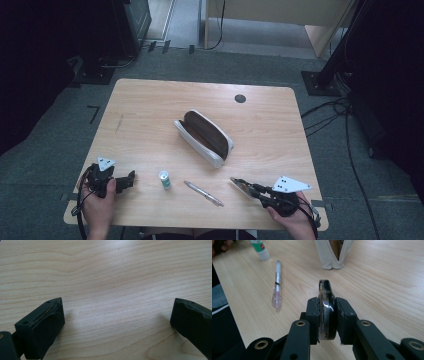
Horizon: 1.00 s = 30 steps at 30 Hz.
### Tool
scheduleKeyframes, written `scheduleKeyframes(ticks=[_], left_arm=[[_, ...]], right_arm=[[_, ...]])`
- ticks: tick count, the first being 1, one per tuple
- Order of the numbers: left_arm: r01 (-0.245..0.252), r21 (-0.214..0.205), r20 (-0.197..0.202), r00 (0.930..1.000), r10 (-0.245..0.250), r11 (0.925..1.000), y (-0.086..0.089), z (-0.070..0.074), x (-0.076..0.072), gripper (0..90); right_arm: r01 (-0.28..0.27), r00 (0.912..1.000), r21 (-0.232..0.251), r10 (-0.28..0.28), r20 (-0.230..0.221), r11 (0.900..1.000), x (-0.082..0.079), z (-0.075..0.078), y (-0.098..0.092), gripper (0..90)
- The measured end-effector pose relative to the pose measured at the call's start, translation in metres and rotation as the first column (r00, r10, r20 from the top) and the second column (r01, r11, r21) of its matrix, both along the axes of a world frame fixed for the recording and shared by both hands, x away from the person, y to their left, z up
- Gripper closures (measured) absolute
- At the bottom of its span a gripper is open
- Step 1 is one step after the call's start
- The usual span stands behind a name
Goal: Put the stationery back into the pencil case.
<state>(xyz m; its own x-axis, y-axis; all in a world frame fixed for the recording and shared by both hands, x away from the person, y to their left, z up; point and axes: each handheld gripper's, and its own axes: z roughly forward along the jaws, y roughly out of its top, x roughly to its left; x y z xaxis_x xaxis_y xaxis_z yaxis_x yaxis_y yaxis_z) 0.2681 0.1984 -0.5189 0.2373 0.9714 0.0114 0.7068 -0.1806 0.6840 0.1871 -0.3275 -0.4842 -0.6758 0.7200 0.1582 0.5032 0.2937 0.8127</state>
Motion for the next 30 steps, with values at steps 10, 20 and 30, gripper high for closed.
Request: scheduleKeyframes(ticks=[10,20,30], left_arm=[[0.019,0.001,-0.001,0.9998,-0.019,0.9998,0.001,0.0,-0.003,0.0],[0.011,-0.001,-0.001,0.9999,-0.011,0.9999,0.0,0.0,-0.004,0.0],[0.019,0.0,0.0,0.9998,-0.019,0.9998,0.0,0.0,-0.003,0.0]], right_arm=[[0.055,0.9984,0.025,-0.055,-0.01,0.9982,0.004,0.023,0.012,74.5],[0.123,0.9922,0.065,-0.124,0.008,0.9902,0.015,0.054,0.019,74.5],[0.14,0.9887,0.095,-0.145,0.04,0.9855,0.031,0.077,0.029,74.5]])
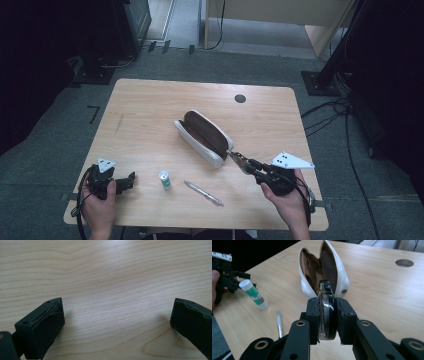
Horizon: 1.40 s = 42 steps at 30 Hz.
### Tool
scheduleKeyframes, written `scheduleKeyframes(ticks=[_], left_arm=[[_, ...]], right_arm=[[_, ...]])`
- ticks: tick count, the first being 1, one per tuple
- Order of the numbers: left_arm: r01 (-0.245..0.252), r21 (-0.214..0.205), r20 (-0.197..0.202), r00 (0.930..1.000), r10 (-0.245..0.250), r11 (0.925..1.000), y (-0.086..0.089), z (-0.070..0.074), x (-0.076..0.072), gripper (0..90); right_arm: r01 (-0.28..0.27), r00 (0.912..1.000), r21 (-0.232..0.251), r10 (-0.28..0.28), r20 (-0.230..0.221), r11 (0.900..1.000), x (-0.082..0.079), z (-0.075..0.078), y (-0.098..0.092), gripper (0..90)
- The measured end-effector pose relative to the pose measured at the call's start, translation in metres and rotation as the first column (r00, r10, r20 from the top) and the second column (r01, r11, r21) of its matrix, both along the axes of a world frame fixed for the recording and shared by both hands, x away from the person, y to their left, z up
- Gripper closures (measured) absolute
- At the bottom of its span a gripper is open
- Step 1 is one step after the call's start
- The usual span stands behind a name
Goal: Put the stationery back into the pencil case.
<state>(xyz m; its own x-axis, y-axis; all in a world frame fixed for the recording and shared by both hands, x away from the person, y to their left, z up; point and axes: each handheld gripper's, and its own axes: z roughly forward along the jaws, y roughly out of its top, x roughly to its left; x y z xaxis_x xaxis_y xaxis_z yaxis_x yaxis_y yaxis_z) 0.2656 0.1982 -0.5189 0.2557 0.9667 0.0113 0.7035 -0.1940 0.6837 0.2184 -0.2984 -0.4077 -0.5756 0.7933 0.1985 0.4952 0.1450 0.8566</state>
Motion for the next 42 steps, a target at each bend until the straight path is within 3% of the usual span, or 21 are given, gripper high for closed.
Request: scheduleKeyframes(ticks=[5,20,42], left_arm=[[0.002,0.001,-0.001,1.0,-0.002,1.0,-0.001,0.0,0.002,0.0],[0.005,0.001,-0.001,1.0,-0.005,1.0,-0.001,0.0,0.002,0.0],[0.004,0.0,-0.001,1.0,-0.004,1.0,-0.001,0.0,0.002,0.0]], right_arm=[[0.0,0.9999,0.018,-0.001,0.016,0.9998,0.01,0.009,0.008,74.5],[-0.029,0.9989,-0.001,0.029,0.037,0.9996,0.039,0.022,0.036,74.5],[-0.022,0.9991,-0.004,0.022,0.036,0.9998,0.048,0.014,0.046,74.5]])
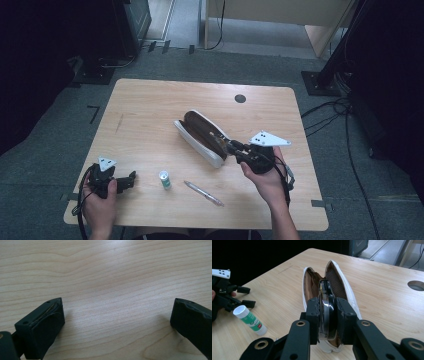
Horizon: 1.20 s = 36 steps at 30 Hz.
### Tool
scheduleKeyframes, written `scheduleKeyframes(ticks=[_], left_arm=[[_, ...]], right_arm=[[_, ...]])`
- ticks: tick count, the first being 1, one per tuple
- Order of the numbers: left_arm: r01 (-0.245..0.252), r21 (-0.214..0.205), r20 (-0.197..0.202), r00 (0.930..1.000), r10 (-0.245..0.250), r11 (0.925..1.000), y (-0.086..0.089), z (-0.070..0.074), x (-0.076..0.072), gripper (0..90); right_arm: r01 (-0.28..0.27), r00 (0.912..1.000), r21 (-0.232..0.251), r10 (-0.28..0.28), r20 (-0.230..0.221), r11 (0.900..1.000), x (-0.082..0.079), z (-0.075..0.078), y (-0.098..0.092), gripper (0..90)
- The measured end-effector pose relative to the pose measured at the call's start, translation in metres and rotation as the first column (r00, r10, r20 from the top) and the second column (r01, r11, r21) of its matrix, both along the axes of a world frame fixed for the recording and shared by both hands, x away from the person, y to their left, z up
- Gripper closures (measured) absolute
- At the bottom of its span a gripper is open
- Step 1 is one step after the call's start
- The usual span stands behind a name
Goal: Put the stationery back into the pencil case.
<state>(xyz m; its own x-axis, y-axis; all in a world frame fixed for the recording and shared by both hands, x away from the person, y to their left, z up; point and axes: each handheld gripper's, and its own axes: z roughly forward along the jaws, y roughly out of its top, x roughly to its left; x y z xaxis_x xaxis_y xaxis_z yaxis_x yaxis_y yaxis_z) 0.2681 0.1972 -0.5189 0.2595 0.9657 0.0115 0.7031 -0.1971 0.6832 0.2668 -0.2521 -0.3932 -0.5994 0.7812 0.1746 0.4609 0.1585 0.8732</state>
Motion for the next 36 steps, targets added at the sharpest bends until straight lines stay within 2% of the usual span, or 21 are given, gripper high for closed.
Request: scheduleKeyframes(ticks=[6,11,21,36], left_arm=[[0.001,0.002,-0.001,1.0,-0.001,1.0,0.0,0.0,0.0,0.0],[0.001,0.002,0.0,1.0,-0.001,1.0,0.0,0.0,0.0,0.0],[0.0,0.001,0.0,1.0,0.0,1.0,0.0,0.0,0.0,0.0],[0.002,0.002,-0.001,1.0,-0.002,1.0,0.0,0.0,0.0,0.0]], right_arm=[[0.003,0.9999,-0.004,-0.003,0.011,1.0,0.01,-0.002,0.008,74.5],[0.009,1.0,-0.009,-0.009,0.002,0.9999,0.021,-0.005,0.016,74.5],[0.01,0.9999,-0.045,-0.01,-0.001,0.9989,0.037,-0.018,0.034,74.5],[-0.01,0.9989,-0.157,0.003,-0.046,0.9876,0.066,-0.038,0.057,74.4]])
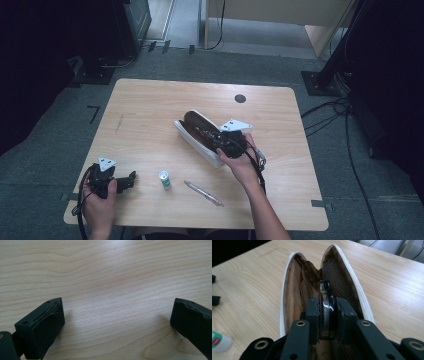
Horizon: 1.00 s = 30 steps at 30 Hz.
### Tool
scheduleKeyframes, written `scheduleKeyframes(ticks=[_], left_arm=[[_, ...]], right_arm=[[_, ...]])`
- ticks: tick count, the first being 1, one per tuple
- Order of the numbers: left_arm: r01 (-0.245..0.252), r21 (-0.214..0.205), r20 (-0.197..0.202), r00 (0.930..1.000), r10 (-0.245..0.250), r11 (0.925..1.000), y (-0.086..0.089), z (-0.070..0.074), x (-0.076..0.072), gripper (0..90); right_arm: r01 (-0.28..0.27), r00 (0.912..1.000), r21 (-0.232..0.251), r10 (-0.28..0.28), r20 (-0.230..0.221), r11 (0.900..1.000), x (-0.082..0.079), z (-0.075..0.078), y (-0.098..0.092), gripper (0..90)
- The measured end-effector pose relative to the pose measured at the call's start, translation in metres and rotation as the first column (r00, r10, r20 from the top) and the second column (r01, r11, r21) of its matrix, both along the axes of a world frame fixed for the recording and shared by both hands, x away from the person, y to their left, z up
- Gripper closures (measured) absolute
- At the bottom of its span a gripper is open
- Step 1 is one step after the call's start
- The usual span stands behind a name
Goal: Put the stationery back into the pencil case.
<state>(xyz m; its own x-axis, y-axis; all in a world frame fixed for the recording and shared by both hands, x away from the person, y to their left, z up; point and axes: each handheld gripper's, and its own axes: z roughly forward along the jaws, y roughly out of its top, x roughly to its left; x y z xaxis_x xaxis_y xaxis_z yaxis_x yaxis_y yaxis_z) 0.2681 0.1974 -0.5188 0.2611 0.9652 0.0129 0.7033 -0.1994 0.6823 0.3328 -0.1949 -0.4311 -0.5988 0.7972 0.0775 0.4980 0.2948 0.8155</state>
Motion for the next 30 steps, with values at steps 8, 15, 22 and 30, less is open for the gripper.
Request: scheduleKeyframes(ticks=[8,15,22,30], left_arm=[[0.0,0.0,-0.001,1.0,0.0,1.0,0.0,0.0,0.0,0.0],[0.0,0.001,-0.001,1.0,0.0,1.0,0.0,0.0,0.0,0.0],[0.0,0.0,-0.001,1.0,0.0,1.0,0.0,0.0,0.0,0.0],[0.001,0.001,-0.001,1.0,-0.001,1.0,0.0,0.0,0.0,0.0]], right_arm=[[-0.013,0.9995,-0.052,0.011,-0.03,0.9985,0.007,-0.009,0.011,74.3],[-0.009,0.9988,-0.066,0.006,-0.05,0.9978,0.012,-0.013,0.014,74.3],[-0.014,0.9982,-0.069,0.01,-0.059,0.9975,0.016,-0.016,0.015,74.2],[-0.024,0.9965,-0.064,0.019,-0.081,0.9977,0.018,-0.02,0.016,73.7]])
